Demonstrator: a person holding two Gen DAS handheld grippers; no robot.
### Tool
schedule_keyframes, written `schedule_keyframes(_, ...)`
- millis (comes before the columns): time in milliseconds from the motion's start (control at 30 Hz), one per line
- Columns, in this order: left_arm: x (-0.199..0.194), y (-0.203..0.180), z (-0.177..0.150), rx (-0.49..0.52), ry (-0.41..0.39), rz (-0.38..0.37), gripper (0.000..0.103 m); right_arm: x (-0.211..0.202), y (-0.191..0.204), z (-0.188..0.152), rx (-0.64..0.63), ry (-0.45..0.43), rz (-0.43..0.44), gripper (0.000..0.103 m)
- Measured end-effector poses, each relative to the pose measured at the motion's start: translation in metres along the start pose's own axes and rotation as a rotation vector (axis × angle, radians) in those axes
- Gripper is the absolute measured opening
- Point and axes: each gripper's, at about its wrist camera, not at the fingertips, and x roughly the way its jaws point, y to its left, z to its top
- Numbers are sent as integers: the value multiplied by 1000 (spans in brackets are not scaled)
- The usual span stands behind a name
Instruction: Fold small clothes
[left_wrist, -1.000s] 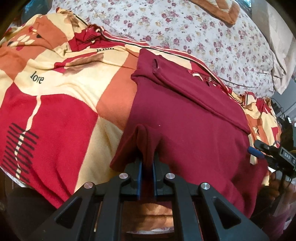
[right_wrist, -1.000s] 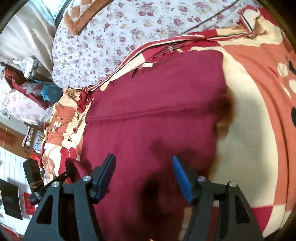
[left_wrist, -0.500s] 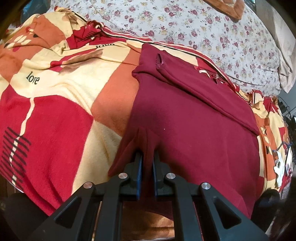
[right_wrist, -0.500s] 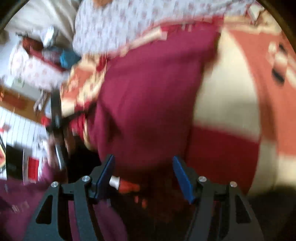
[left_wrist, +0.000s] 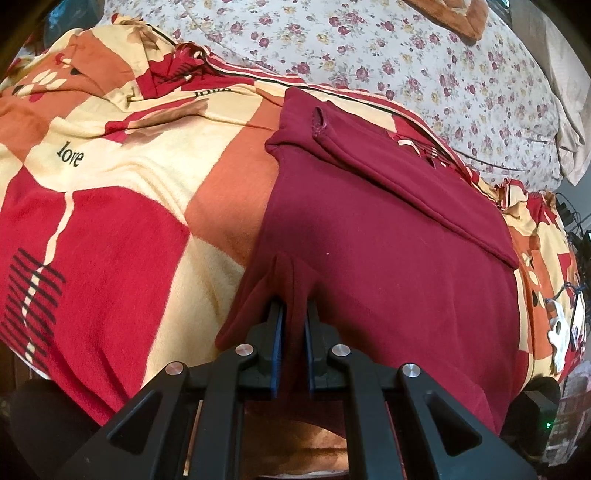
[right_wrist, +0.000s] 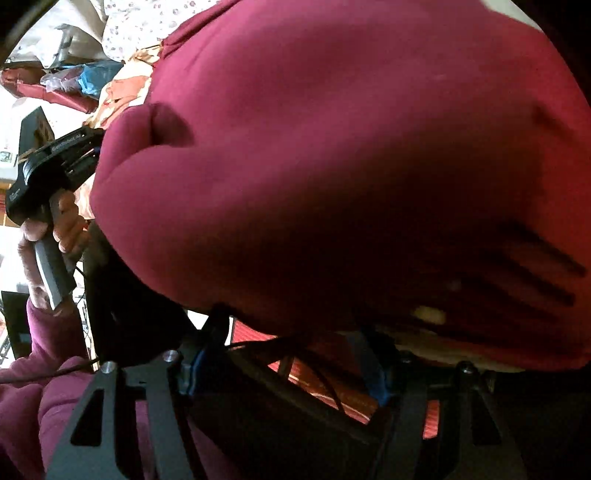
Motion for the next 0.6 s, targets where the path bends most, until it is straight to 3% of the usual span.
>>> schedule_keyframes(33,0,0,0,3,0,2,0,0,2,0,0,-13,11,65)
schedule_keyframes(100,0,0,0,5,0,3,0,-4,4,-3,-13,-36,24,43)
schedule_keyframes(200,2,1,0,0,1,0,0,-16,8,-1,-28,-67,34,24)
schedule_keyframes(367,2,-3,0,10,0,18,0,-32,16,-3,-75,-119,48,20)
schedule_keyframes(600,3,-7,-1,14,2,48,0,-18,1,5,-11,-117,90,26)
